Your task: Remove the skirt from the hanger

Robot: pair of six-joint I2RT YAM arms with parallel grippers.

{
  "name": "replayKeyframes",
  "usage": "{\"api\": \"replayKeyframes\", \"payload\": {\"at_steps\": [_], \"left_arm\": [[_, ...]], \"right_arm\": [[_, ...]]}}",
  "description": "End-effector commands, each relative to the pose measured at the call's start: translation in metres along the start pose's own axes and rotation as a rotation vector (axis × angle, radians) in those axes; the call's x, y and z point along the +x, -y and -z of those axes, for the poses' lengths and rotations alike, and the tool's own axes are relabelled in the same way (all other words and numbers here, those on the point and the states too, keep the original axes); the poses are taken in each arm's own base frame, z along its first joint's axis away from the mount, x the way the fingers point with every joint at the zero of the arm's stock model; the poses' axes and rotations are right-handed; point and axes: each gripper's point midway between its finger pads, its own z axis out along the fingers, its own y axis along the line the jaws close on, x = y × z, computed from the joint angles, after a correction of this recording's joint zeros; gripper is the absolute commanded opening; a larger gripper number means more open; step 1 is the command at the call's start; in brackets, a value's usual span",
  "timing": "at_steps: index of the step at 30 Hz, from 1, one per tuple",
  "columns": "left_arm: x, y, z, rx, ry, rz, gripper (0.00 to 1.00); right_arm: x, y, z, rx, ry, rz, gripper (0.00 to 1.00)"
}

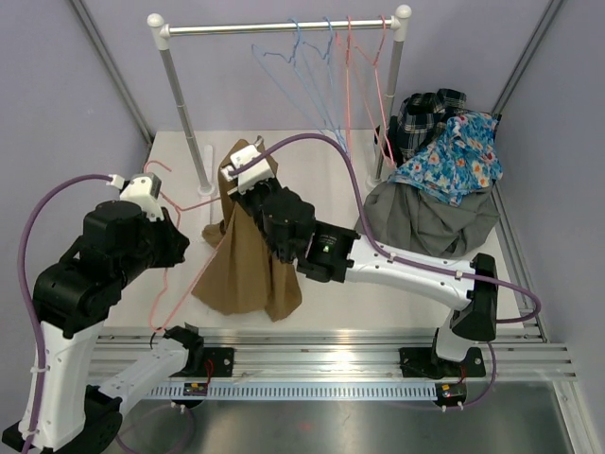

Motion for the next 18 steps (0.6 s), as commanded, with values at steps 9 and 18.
{"api": "replayKeyframes", "payload": {"at_steps": [9,18], "left_arm": [[-0.007,0.023,0.052,0.132,-0.008,0.113,0.0],[-0.01,0.022,0.035,0.094,-0.027,0.11,0.0]], "right_arm": [[0.076,0.024,0.018,0.076,-0.127,-0.163,0.0],[0.157,0.049,0.065,0.156,-0.287,-0.197,0.0]]}}
